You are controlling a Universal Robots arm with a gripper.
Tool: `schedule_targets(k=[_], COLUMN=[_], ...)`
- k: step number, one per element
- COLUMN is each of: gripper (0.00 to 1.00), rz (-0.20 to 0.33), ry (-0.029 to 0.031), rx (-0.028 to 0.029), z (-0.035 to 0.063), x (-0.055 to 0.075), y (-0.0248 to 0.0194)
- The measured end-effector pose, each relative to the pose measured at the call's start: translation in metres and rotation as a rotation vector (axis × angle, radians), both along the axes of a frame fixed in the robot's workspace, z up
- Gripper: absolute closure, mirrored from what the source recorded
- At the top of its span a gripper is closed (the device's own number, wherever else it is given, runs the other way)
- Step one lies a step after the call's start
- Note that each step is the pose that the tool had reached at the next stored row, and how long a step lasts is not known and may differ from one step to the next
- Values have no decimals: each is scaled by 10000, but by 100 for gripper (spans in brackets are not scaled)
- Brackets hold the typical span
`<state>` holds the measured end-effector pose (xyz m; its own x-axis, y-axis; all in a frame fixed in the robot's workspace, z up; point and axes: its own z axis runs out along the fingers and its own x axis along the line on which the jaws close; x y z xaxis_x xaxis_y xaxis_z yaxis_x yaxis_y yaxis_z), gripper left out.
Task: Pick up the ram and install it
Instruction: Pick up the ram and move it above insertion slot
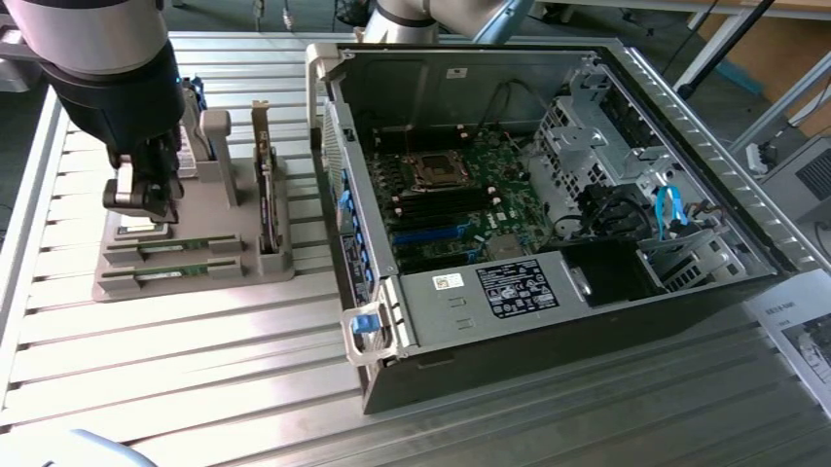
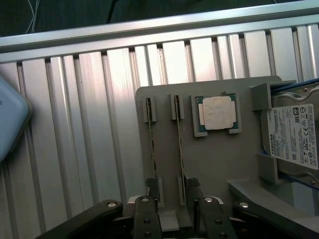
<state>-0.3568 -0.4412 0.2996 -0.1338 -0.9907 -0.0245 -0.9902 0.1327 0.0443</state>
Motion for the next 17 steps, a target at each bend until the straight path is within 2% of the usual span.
schedule_targets(k=[4,17], gripper=[64,64], rz=[1,1], ry=[-1,-3], rx=[1,-1], z=[-9,-155], x=[0,0], y=[-1,-12])
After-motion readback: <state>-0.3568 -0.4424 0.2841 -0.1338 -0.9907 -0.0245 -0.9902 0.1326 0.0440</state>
